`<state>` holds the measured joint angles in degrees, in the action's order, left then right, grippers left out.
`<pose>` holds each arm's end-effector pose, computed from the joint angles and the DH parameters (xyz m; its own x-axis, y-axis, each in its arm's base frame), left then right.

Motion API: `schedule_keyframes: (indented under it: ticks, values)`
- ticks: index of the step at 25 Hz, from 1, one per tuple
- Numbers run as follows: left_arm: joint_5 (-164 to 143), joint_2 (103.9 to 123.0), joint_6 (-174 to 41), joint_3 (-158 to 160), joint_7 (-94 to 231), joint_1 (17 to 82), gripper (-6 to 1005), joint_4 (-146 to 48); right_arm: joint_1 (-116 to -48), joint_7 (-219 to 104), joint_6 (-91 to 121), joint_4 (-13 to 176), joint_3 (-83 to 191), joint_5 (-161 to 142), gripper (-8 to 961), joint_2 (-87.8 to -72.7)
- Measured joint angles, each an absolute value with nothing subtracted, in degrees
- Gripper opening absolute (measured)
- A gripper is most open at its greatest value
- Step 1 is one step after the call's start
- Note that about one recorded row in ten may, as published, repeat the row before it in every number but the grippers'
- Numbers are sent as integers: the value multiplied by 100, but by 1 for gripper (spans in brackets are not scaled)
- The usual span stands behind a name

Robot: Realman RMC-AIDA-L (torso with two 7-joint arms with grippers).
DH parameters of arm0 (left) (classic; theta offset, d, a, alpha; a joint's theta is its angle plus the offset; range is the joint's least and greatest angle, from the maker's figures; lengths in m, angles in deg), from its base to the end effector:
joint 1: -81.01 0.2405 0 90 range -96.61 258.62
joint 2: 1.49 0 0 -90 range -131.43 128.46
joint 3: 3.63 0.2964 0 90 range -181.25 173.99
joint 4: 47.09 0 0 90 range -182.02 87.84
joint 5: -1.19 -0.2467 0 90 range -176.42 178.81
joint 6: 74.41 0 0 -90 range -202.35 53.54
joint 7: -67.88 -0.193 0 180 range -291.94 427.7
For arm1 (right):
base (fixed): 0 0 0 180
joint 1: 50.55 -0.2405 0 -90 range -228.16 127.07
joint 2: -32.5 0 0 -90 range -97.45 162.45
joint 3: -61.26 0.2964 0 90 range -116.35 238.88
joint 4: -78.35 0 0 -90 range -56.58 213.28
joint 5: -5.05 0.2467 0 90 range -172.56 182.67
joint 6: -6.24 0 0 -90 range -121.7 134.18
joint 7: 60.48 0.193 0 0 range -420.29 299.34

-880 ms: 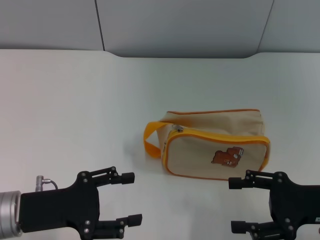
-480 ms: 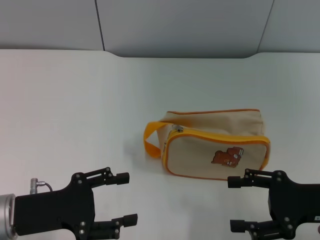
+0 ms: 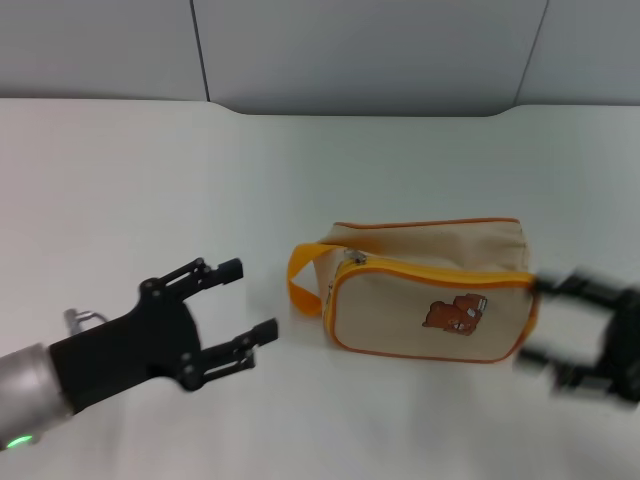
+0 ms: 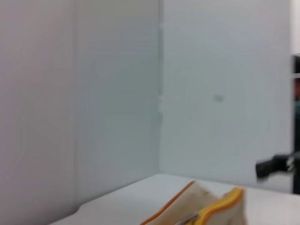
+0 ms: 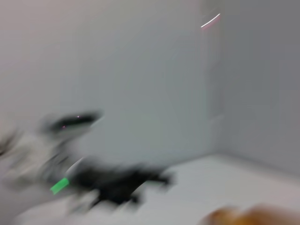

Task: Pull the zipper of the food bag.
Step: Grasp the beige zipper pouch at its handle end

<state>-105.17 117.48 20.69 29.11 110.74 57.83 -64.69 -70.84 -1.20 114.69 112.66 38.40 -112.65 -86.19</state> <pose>-0.3249 0.3184 -0.0911 0.7290 0.0524 0.6825 0.3401 -0.8930 -0.2947 0.3390 0.2988 -0.0259 0.7270 -0.1562 -0.6686 -0.3708 -0.9089 -0.1909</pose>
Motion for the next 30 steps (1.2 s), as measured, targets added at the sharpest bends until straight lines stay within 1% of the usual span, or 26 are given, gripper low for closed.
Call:
schedule_keyframes:
  ticks: [4,9,15,23,28,30]
  values:
    - [-10443,11762,1335,2953,10817,5409,768,-5869,-6733,-155,11476,11252,4756,-10509,841,-8606]
    - [-10416,11775,539,2962,10501,4886,763,-4995,-6470,-198,11483,11166,5238,-9807,841,-8662]
    - [-10392,11778,174,2792,10130,4569,757,-4409,-6424,-205,11350,10798,5435,-9629,840,-8602]
    - [-10429,11778,-344,2154,9650,4415,749,-3977,-6477,-205,11237,10770,5424,-9646,841,-8614]
    - [-10423,11778,-420,2083,9415,4407,541,-3903,-6476,-205,11233,10770,5425,-9650,841,-8625]
    - [-10422,11778,-420,2037,9347,4406,388,-3893,-6475,-204,11234,10770,5423,-9650,841,-8627]
